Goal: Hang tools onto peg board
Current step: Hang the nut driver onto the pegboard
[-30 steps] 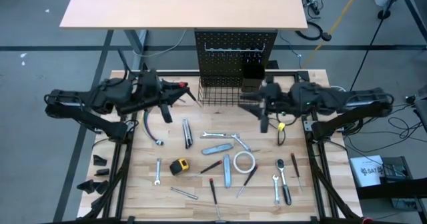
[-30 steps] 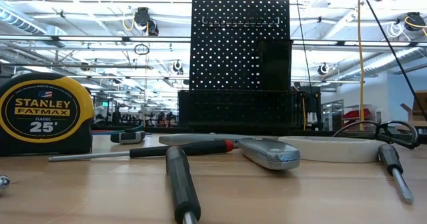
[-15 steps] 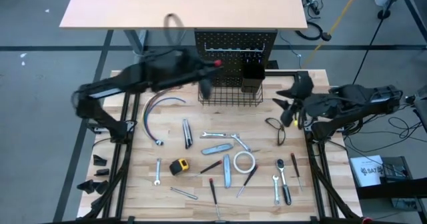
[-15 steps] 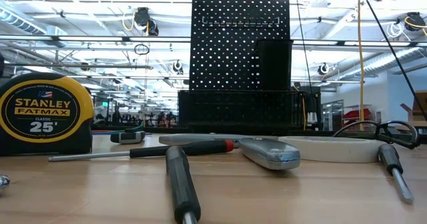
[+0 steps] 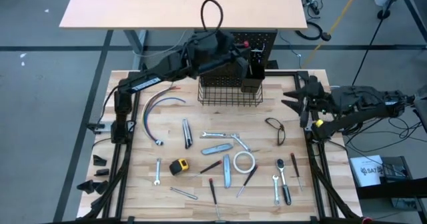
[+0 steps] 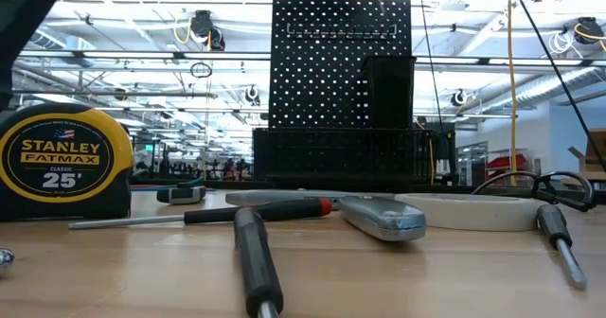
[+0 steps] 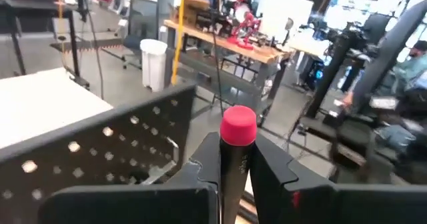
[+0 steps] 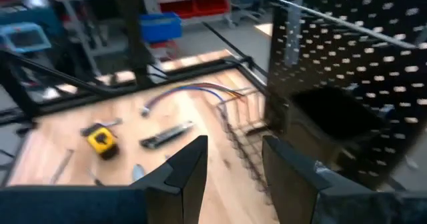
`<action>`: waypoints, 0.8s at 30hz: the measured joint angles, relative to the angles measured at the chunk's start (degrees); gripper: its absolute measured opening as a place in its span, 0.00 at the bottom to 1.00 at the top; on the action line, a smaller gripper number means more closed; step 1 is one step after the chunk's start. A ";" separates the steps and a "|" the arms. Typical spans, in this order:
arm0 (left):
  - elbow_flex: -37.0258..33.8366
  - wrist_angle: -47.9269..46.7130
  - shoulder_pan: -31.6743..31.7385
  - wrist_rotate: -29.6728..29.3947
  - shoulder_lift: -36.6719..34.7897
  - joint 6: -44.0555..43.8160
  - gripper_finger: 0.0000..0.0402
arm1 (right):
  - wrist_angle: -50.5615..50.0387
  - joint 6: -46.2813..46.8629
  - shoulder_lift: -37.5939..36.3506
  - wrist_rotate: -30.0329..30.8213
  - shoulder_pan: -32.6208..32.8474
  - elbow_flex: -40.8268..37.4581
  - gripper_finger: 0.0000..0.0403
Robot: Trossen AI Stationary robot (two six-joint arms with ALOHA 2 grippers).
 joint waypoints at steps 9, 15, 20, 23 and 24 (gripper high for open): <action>0.18 -0.59 1.95 1.03 0.49 1.87 0.10 | 7.54 0.95 0.58 0.39 -3.32 -6.38 0.34; 0.18 -0.95 2.81 0.98 0.49 4.49 0.10 | 11.12 0.65 3.56 0.18 -6.41 -7.16 0.34; 0.18 -0.61 3.99 2.05 0.49 5.02 0.10 | 13.54 0.54 5.76 0.21 -9.00 -7.14 0.34; 0.21 0.53 4.60 4.03 0.87 4.99 0.10 | 13.60 0.56 6.25 0.21 -10.60 -7.16 0.34; 0.20 0.47 4.79 4.43 0.95 5.06 0.10 | 13.67 0.65 6.23 0.23 -11.21 -7.16 0.34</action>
